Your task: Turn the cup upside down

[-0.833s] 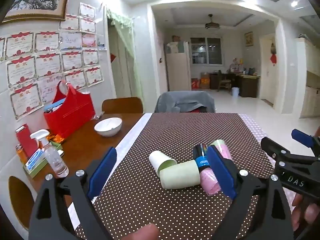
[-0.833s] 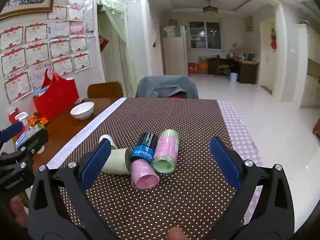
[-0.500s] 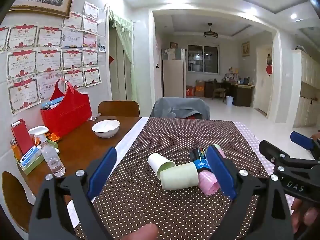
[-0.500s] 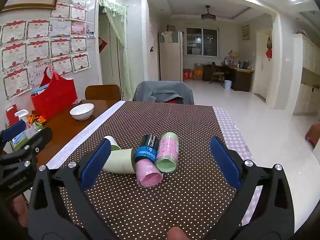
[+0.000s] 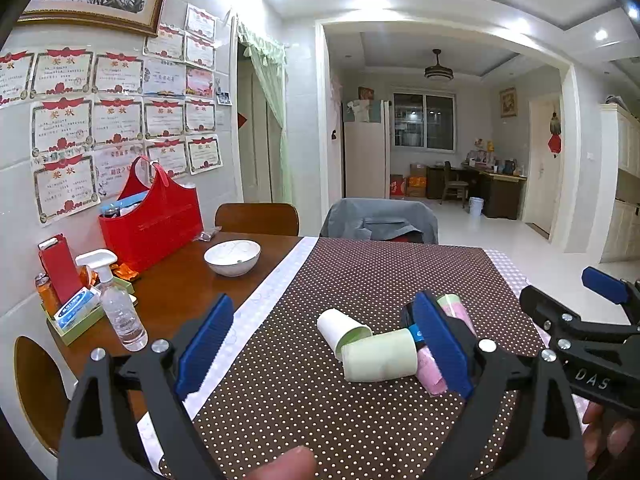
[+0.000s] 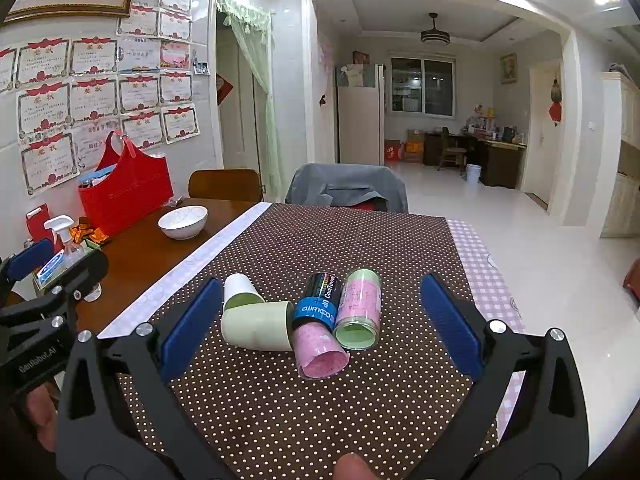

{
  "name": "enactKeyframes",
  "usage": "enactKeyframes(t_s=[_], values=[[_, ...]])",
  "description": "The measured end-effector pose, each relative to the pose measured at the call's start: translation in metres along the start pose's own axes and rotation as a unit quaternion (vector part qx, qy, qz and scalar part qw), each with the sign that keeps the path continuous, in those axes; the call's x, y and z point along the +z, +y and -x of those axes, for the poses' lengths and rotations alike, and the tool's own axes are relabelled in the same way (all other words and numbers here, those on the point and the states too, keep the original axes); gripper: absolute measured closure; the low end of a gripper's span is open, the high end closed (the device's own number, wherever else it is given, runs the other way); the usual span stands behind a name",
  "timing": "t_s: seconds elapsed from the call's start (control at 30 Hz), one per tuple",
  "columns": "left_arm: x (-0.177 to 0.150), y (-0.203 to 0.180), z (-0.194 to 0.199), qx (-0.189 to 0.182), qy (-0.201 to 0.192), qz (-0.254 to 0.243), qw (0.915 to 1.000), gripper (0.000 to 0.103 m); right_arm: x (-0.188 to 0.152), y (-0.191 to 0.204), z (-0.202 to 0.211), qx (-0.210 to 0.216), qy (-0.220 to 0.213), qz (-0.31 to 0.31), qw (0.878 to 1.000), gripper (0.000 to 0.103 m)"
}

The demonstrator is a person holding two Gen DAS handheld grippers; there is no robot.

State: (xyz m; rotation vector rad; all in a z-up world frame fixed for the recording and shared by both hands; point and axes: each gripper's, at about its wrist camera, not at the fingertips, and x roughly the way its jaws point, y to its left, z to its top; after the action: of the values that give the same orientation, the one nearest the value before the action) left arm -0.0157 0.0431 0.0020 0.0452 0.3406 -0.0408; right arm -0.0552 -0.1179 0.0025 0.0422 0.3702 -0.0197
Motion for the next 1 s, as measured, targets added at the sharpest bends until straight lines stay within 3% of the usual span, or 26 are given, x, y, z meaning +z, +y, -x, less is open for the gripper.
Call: enactKeyframes(t_s=[1.0], values=[[0.012, -0.019, -0.026, 0.012, 0.016, -0.01, 0.9997, 0.013, 0.01, -0.017, -0.023, 0.019, 0.015, -0.015, 1.0, 0.006]])
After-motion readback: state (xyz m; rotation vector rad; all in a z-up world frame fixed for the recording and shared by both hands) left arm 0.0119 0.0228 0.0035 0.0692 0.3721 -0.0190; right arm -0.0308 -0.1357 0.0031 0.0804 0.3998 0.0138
